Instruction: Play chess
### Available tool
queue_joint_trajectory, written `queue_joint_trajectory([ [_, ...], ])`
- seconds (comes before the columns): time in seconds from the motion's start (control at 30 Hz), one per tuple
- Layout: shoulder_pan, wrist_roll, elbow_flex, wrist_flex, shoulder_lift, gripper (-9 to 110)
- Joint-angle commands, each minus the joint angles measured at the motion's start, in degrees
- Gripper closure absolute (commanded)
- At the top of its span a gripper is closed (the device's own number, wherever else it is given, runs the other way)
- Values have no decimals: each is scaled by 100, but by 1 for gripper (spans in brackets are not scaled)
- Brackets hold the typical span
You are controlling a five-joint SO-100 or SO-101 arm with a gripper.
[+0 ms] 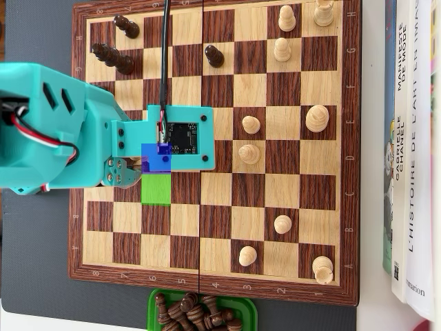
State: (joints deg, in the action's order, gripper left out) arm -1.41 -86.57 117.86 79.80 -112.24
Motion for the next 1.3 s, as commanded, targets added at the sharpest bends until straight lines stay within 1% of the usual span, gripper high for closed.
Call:
queue_joint_trajectory([
  [0.0, -53, 35, -26, -53, -35, 87],
  [0.23, -53, 35, -26, -53, -35, 92],
  [1.03, -211, 44, -237, 26, -132, 91],
  [1.27, -475, 255, -642, 439, -132, 91],
])
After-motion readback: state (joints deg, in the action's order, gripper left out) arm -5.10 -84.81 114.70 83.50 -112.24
